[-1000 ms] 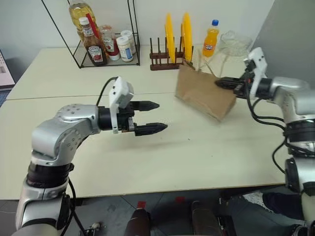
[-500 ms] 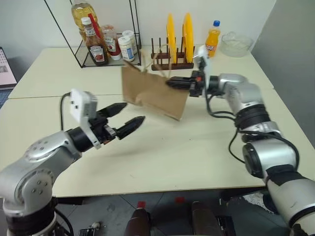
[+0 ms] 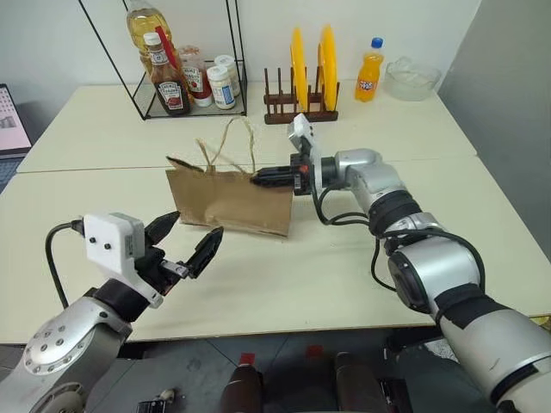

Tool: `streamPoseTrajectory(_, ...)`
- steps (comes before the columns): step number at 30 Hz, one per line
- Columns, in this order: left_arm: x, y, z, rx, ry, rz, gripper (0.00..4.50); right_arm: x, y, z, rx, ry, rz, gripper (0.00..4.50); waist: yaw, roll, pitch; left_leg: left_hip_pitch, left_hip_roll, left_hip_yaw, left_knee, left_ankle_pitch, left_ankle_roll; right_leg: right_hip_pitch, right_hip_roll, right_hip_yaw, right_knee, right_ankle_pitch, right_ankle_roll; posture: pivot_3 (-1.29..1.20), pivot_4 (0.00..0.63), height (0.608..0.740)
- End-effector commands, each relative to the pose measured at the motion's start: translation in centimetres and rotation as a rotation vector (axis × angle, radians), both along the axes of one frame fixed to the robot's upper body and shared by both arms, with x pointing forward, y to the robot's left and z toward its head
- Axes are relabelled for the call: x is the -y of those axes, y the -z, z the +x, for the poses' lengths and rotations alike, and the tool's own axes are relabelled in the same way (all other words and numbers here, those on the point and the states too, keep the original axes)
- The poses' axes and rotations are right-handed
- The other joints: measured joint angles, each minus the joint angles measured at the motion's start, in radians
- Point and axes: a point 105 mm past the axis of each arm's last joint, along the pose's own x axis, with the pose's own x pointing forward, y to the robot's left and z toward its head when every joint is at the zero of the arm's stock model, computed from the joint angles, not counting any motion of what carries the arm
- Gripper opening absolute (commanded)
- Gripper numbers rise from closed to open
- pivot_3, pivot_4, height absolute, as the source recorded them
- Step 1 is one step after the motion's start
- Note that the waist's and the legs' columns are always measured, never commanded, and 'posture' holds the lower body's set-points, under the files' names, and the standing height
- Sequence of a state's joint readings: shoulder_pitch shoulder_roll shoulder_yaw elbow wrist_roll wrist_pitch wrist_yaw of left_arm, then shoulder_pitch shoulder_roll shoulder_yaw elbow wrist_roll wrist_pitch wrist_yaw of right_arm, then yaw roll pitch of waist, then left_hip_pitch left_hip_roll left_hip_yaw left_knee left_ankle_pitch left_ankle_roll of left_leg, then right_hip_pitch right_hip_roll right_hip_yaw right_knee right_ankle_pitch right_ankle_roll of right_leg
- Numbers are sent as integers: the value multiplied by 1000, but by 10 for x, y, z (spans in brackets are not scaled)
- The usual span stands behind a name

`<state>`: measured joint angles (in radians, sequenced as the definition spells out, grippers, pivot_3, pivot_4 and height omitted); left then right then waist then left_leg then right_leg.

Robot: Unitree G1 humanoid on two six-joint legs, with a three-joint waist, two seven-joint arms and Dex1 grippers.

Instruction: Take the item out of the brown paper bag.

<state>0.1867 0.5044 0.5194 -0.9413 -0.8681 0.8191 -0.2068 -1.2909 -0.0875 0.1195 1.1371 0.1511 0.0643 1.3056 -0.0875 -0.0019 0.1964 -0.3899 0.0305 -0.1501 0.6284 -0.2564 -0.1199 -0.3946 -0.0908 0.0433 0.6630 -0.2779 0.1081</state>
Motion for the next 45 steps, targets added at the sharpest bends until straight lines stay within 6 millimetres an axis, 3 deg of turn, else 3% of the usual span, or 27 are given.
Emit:
streamPoseTrajectory(1, -6, -12, -3, 70, -38, 28, 4500, -7, -9, 1, 130, -16, -37, 20, 0, 0, 0, 0, 0, 0, 0, 0, 0, 0, 0, 0, 0, 0, 0, 0, 150, 740)
streamPoseTrajectory(8, -6, -7, 3, 68, -33, 30, 4500, -6, -9, 11, 167, 68, -51, 20, -1, 0, 0, 0, 0, 0, 0, 0, 0, 0, 0, 0, 0, 0, 0, 0, 150, 740)
streamPoseTrajectory(14, -8, -8, 8, 73, -20, 28, 4500, -4, -35, 15, 163, 82, 4, 20, -1, 0, 0, 0, 0, 0, 0, 0, 0, 0, 0, 0, 0, 0, 0, 0, 150, 740)
streamPoseTrajectory(18, -8, -10, 10, 89, -22, 21, 4500, -6, -39, 14, 191, 66, -22, 20, -2, 0, 0, 0, 0, 0, -1, 0, 0, 0, 0, 0, 0, 0, 0, 0, 150, 740)
streamPoseTrajectory(29, -4, -11, 13, 98, -16, 19, 4500, -11, -17, 20, 276, 127, -145, 20, -2, 0, 0, 0, 0, 0, -1, 0, 0, 0, 0, 0, 1, 0, -1, 0, 150, 740)
streamPoseTrajectory(32, -4, -12, 14, 103, -18, 17, 4500, -7, -18, 25, 301, 159, -147, 642, -3, 0, 0, 1, 0, 0, -1, 0, 0, 0, 0, 0, 1, 0, -1, 0, 150, 740)
streamPoseTrajectory(42, -8, -18, 24, 113, 4, 23, 4500, 35, -38, 32, 312, 179, -109, 4258, 0, 0, 0, 0, 0, 0, -1, 0, 0, 0, 0, 0, 0, 0, -1, 0, 150, 740)
streamPoseTrajectory(43, -9, -19, 26, 114, 9, 25, 4500, 42, -41, 32, 306, 178, -98, 4468, 0, 0, 0, 0, 0, 0, -1, 0, 0, 0, 0, 0, 0, 0, -1, 0, 150, 740)
streamPoseTrajectory(45, -12, -21, 30, 116, 21, 30, 4500, 55, -47, 33, 288, 188, -66, 4468, -1, 0, 0, 0, 0, 0, -1, 0, 0, 0, 0, 0, 0, 0, -1, 0, 150, 740)
